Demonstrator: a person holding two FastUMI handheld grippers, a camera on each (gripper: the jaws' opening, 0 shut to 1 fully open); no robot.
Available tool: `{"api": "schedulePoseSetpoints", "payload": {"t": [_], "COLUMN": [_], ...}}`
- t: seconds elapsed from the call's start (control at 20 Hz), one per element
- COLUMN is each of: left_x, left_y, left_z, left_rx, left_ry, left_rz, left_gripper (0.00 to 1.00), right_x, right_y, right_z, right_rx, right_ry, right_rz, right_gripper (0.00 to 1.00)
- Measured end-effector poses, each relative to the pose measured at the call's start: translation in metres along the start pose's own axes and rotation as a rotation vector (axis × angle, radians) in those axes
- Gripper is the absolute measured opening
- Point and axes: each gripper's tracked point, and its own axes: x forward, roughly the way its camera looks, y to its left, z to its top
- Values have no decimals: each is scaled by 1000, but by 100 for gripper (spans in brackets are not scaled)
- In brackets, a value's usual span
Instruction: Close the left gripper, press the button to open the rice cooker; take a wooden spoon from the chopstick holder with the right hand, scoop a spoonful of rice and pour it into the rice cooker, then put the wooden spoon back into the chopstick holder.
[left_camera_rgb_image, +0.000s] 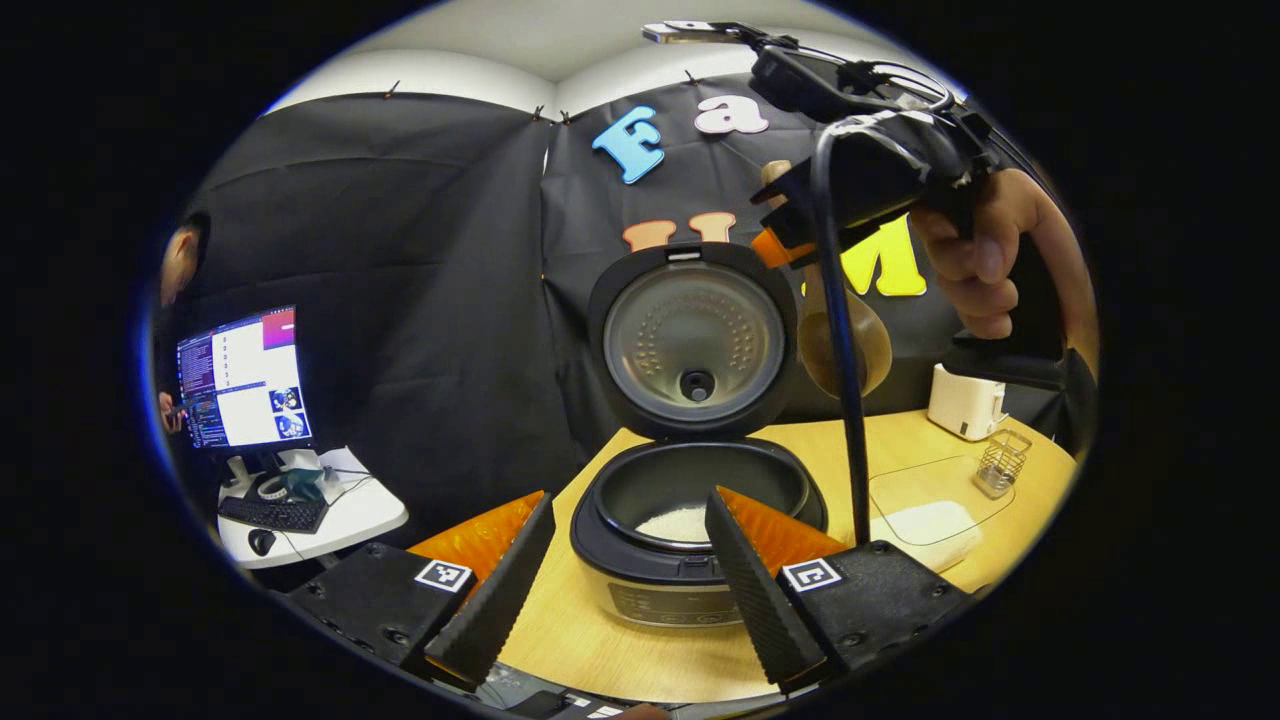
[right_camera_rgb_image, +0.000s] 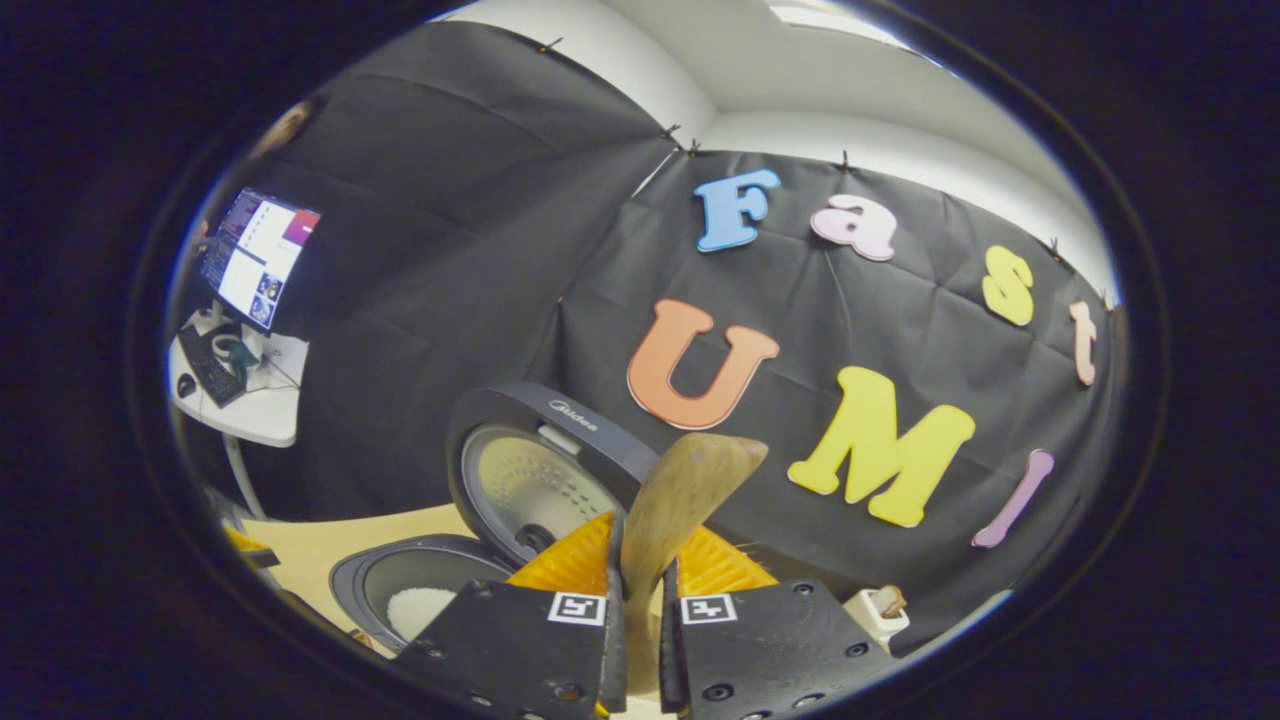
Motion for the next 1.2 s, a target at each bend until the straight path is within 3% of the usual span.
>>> {"api": "schedulePoseSetpoints", "payload": {"t": [0.2, 0.3, 0.6, 0.85, 0.9, 1.2], "left_x": [-2, -3, -1, -2, -2, -3], "left_y": [-26, -35, -56, -70, -73, -77], "left_z": [9, 12, 17, 21, 21, 25], "left_rx": [-9, -8, -7, 3, 5, -39], "left_ry": [-21, -30, -40, -52, -53, -73], "left_rz": [-52, -60, -82, -100, -103, -129], "left_gripper": [96, 100, 97, 100, 96, 96], "right_x": [-8, -13, -35, -48, -49, -44], "right_y": [-50, -78, -168, -228, -238, -300], "right_z": [-18, -31, -79, -136, -148, -237], "right_rx": [61, 94, 176, 257, 277, 359], "right_ry": [20, 31, 60, 111, 121, 212], "right_rz": [-44, -73, -183, -251, -259, -347], "right_gripper": [12, 12, 13, 12, 12, 13]}}
